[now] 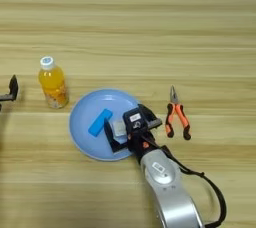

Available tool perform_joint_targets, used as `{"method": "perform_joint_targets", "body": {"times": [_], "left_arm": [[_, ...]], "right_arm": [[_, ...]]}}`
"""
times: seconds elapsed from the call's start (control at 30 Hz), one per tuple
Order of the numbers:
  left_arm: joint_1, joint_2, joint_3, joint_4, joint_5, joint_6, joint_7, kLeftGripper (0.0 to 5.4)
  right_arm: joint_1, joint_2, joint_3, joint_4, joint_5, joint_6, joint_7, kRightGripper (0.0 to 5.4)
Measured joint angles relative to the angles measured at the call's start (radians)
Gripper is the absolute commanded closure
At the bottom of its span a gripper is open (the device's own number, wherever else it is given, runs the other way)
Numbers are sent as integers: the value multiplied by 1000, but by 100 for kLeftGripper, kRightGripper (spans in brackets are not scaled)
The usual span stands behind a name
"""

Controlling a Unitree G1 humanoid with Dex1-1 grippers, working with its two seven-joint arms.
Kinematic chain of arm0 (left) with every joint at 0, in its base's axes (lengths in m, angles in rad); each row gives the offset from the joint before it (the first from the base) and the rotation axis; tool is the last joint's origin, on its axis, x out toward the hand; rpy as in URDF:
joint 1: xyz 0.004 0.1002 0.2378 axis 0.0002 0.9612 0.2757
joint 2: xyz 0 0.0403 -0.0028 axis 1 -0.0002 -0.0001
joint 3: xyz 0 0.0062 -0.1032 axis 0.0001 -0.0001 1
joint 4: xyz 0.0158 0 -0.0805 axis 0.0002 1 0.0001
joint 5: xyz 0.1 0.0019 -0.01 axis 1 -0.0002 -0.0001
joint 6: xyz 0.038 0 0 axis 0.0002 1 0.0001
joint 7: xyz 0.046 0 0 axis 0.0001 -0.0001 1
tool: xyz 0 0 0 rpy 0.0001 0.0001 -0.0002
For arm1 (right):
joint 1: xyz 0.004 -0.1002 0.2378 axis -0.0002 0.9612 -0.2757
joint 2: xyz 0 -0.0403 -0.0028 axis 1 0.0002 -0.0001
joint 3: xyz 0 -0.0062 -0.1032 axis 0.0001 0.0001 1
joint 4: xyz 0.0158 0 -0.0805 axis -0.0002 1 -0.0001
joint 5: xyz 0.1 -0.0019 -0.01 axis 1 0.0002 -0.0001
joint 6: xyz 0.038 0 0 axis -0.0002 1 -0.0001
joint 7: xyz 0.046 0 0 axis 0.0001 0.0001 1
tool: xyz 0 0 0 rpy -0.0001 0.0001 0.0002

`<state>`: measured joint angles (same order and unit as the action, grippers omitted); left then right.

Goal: Move the objects on the table

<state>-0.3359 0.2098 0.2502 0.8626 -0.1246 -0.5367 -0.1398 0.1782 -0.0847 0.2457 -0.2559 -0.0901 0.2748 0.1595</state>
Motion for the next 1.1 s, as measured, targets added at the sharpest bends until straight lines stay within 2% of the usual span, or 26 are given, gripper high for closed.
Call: {"method": "perform_joint_targets", "body": {"times": [0.67, 1.1], "left_arm": [[0, 0, -1, 0, 0, 0, 1, 2], [0, 0, -1, 0, 0, 0, 1, 2]], "right_arm": [[-31, 25, 1, 132, 7, -13, 1, 0], [-31, 20, 3, 133, 12, -15, 0, 0]]}}
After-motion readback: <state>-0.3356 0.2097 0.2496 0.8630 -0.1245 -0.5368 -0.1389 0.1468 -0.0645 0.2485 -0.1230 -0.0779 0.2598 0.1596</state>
